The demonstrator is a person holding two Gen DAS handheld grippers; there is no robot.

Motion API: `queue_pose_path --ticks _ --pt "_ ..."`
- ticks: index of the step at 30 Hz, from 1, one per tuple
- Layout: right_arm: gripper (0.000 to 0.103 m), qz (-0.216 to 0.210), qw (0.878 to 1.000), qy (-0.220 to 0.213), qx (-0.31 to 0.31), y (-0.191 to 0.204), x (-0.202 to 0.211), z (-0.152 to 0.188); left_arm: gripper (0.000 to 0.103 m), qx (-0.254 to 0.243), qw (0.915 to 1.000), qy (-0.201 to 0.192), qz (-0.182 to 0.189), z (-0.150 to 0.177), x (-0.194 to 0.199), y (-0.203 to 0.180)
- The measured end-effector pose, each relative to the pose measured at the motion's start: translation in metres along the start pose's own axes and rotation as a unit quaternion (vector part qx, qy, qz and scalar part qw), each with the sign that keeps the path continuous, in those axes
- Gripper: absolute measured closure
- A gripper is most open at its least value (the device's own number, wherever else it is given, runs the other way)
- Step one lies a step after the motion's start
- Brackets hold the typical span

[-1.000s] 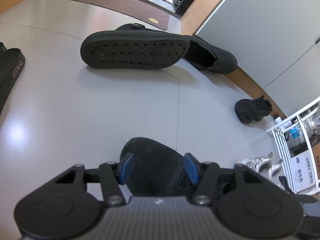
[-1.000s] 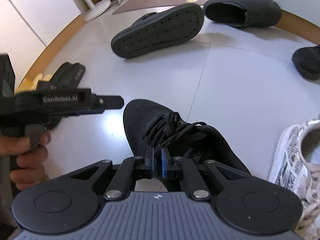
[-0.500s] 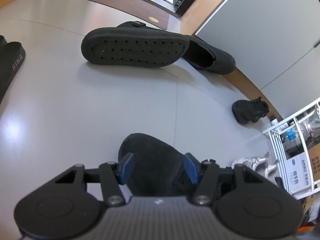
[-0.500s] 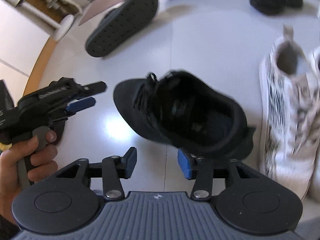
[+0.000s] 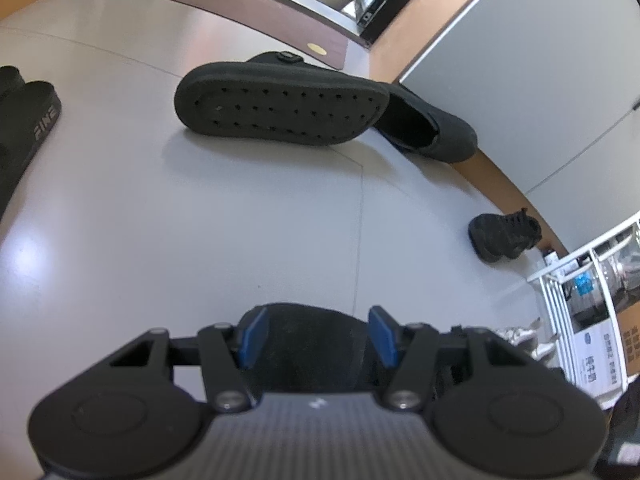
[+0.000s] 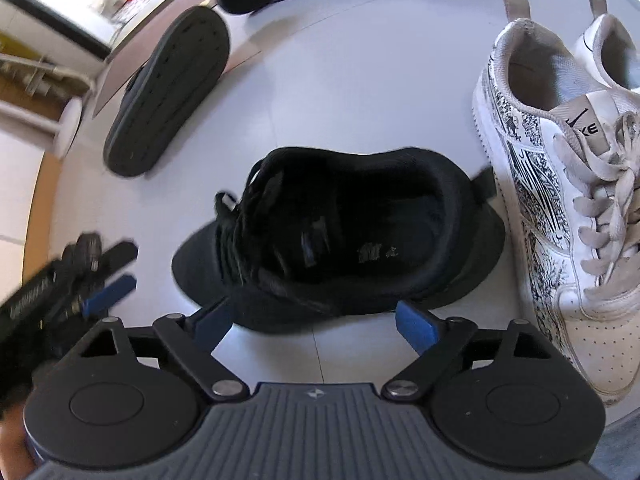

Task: Organize scattered shoes
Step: 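Set the black sneaker beside the doodle-print sneaker with the right tool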

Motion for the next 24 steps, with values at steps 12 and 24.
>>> queue_pose_path --ticks 12,24 --pt "0.015 0.002 0.998 -0.031 -0.049 -0.002 -0.013 -0.021 0.044 -0.002 1.0000 0.002 -0.006 0.000 0.001 0.000" --pt "0.041 -0.005 0.997 -0.028 0.071 0.025 -0.008 -0.037 0.044 0.008 0.9999 -0.001 -0.006 0.002 0.002 0.004"
Point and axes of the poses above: each gripper's, at about its wrist camera, not at the fingertips, and x roughly against the way its jaws point, y to its left, z to its underside, the point moved 7 cm from there along -x, roughly the way its jaws point, and after that the axes turned 14 degrees about -x, right-handed, at the moved point
